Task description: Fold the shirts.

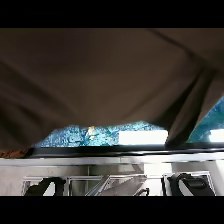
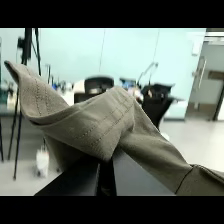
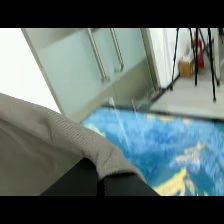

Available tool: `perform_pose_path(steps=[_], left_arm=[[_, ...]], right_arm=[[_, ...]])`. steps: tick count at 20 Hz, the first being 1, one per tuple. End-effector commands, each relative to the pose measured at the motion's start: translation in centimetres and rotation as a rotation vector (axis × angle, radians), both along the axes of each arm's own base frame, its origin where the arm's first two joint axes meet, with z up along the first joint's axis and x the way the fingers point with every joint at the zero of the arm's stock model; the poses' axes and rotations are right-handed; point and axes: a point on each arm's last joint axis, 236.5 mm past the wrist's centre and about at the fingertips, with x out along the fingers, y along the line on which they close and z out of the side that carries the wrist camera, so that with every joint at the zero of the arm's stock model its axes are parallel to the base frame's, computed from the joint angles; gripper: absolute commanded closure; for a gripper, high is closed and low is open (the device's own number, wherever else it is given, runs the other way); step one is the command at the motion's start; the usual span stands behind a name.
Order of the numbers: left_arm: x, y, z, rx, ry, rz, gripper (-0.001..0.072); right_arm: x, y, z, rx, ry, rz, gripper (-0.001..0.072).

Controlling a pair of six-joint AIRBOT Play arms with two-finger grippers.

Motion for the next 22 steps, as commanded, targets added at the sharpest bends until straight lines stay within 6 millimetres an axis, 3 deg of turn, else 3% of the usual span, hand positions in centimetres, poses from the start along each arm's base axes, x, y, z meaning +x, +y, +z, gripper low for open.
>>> perform_pose_path(steps=[1,3,7,9,11,12,14,15,16,17,19,20,21,22], left_arm=[[9.1,0.7,-8.9,-0.021,0.321,-0.042,0.0695],[15.9,0.3,-18.2,-0.039,0.565,-0.084,0.0695],[25.8,-3.0,-38.1,0.023,0.907,-0.113,0.0694],[29.6,-4.6,-47.5,0.020,1.023,-0.103,0.0694],[31.8,-6.0,-54.5,0.029,1.136,-0.121,0.0694],[32.4,-6.5,-57.0,0.040,1.187,-0.139,0.0694],[33.3,-7.3,-59.4,0.052,1.251,-0.178,0.0694],[33.7,-7.4,-59.4,0.064,1.259,-0.193,0.0640],[34.0,-7.0,-58.9,0.069,1.269,-0.205,0.0237],[34.1,-6.2,-57.9,0.061,1.280,-0.206,0.0016],[33.6,-3.4,-55.0,0.039,1.313,-0.200,0.0017],[32.7,-1.5,-54.0,0.028,1.340,-0.189,0.0018],[31.1,0.7,-53.4,0.014,1.385,-0.177,0.0017],[29.1,2.5,-53.5,-0.005,1.445,-0.167,0.0018]], right_arm=[[5.1,0.3,-6.6,-0.028,0.216,0.030,0.0689],[9.2,0.2,-13.7,-0.018,0.410,0.029,0.0689],[16.5,-1.0,-31.5,0.024,0.772,-0.053,0.0689],[19.5,-2.2,-40.0,0.035,0.915,-0.122,0.0688],[22.3,-3.4,-46.6,0.060,1.019,-0.187,0.0688],[23.2,-3.7,-48.7,0.057,1.052,-0.195,0.0688],[24.6,-3.9,-50.9,0.031,1.077,-0.171,0.0677],[25.2,-4.1,-50.8,0.020,1.070,-0.156,0.0520],[25.7,-4.7,-50.1,0.008,1.059,-0.151,0.0332],[25.9,-5.7,-48.9,-0.021,1.044,-0.141,0.0295],[24.6,-9.1,-46.5,-0.127,1.058,-0.129,0.0250],[23.1,-11.2,-45.6,-0.169,1.096,-0.145,0.0109],[21.4,-13.3,-44.9,-0.202,1.128,-0.168,0.0024],[19.4,-15.0,-44.7,-0.241,1.175,-0.184,0.0025]])
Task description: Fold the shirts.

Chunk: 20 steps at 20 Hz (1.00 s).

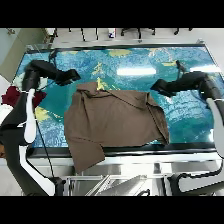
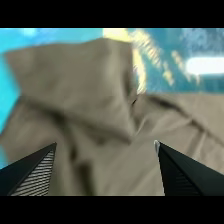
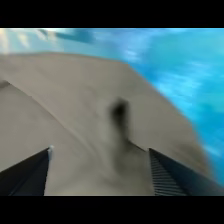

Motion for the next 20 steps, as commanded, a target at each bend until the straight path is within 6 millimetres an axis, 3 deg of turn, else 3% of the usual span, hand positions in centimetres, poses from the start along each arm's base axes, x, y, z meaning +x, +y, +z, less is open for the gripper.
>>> perform_pose_path(steps=[1,4,6,9,10,11,12,15,17,18,20], left_arm=[[-6.6,5.5,0.1,-0.014,0.221,0.021,0.0018],[-15.5,8.0,-3.8,-0.054,0.428,0.054,0.0018],[-20.3,8.7,-6.8,-0.080,0.491,0.110,0.0019],[-26.2,8.0,-9.9,-0.119,0.558,0.123,0.0018],[-27.6,7.4,-10.5,-0.141,0.572,0.112,0.0019],[-28.4,7.0,-11.1,-0.149,0.587,0.110,0.0019],[-29.2,6.8,-11.8,-0.151,0.601,0.107,0.0019],[-28.9,5.5,-12.7,-0.209,0.586,0.122,0.0019],[-28.3,4.6,-13.0,-0.266,0.585,0.128,0.0020],[-28.2,4.1,-13.3,-0.283,0.596,0.125,0.0058],[-28.6,3.0,-14.0,-0.289,0.628,0.098,0.0260]], right_arm=[[-6.7,-6.3,0.5,-0.137,0.189,0.007,0.0027],[-13.6,-7.7,-1.5,-0.157,0.320,-0.012,0.0042],[-17.5,-8.7,-2.7,-0.162,0.374,-0.054,0.0042],[-20.4,-10.3,-3.0,-0.126,0.413,-0.139,0.0044],[-21.0,-10.7,-2.9,-0.115,0.425,-0.156,0.0093],[-21.4,-11.1,-2.7,-0.109,0.431,-0.163,0.0266],[-21.7,-11.4,-2.6,-0.107,0.432,-0.158,0.0351],[-22.1,-11.5,-2.8,-0.100,0.441,-0.159,0.0171],[-22.3,-11.4,-3.1,-0.097,0.448,-0.151,0.0172],[-22.6,-11.2,-3.3,-0.093,0.454,-0.144,0.0171],[-23.3,-10.7,-4.0,-0.082,0.473,-0.125,0.0142]])
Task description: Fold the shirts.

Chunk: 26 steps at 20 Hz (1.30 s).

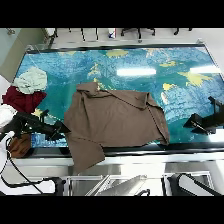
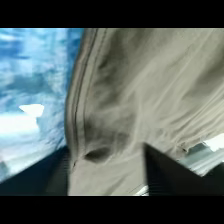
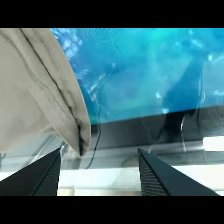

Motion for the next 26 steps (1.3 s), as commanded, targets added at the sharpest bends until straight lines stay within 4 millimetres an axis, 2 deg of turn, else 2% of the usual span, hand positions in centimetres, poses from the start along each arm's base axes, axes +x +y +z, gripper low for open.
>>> perform_pose_path(steps=[1,2,3,8,15,18,20,22,23,24,25,26], left_arm=[[-0.1,-1.7,-1.0,-0.039,0.012,-0.017,0.0414],[0.1,-1.8,-0.9,-0.034,-0.003,-0.030,0.0654],[0.6,-1.7,-0.7,-0.028,-0.026,-0.041,0.0693],[3.6,-0.5,1.8,-0.020,-0.098,-0.045,0.0693],[3.8,-0.4,2.0,-0.019,-0.104,-0.047,0.0693],[3.7,-0.5,2.0,-0.022,-0.102,-0.048,0.0693],[3.6,-0.6,2.1,-0.026,-0.097,-0.052,0.0693],[3.6,-0.6,2.1,-0.027,-0.096,-0.051,0.0693],[3.6,-0.6,2.1,-0.027,-0.096,-0.051,0.0693],[3.6,-0.6,2.1,-0.027,-0.097,-0.051,0.0693],[3.6,-0.6,2.1,-0.027,-0.097,-0.051,0.0693],[3.6,-0.6,2.1,-0.027,-0.097,-0.051,0.0693]], right_arm=[[-1.3,0.7,-1.0,0.026,0.036,0.018,0.0033],[-1.8,0.9,-1.5,0.035,0.051,0.018,0.0022],[-2.3,1.3,-2.1,0.046,0.061,0.037,0.0022],[-3.8,3.7,-5.0,0.144,0.106,0.094,0.0022],[-4.9,7.8,-8.0,0.226,0.236,0.258,0.0022],[-4.4,9.0,-9.3,0.251,0.239,0.276,0.0023],[-3.3,10.4,-9.5,0.306,0.197,0.262,0.0037],[-2.0,10.6,-10.0,0.303,0.161,0.227,0.0044],[-1.4,10.5,-10.3,0.292,0.138,0.213,0.0133],[-0.8,10.5,-10.3,0.290,0.106,0.220,0.0411],[-0.3,10.7,-10.2,0.299,0.076,0.230,0.0571],[0.2,10.9,-10.1,0.311,0.052,0.221,0.0634]])
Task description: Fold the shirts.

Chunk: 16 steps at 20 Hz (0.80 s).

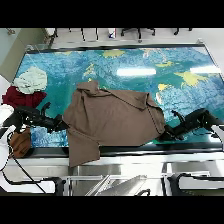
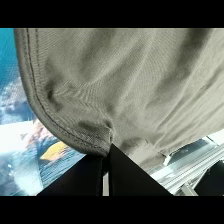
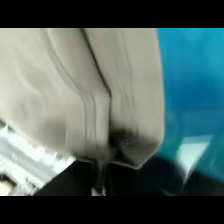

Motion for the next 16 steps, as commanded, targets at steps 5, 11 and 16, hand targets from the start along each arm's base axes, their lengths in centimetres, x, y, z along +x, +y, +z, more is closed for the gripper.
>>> perform_pose_path(steps=[5,11,16], left_arm=[[2.7,0.8,5.9,0.054,-0.183,0.011,0.0694],[5.8,0.2,43.4,0.186,-1.162,0.195,0.0693],[-13.0,-3.1,69.6,0.316,-1.982,0.354,0.0694]], right_arm=[[7.5,2.7,7.3,0.182,-0.291,-0.064,0.0689],[13.2,3.7,41.6,0.108,-1.223,0.026,0.0690],[0.9,5.1,68.4,-0.239,-2.085,-0.088,0.0690]])
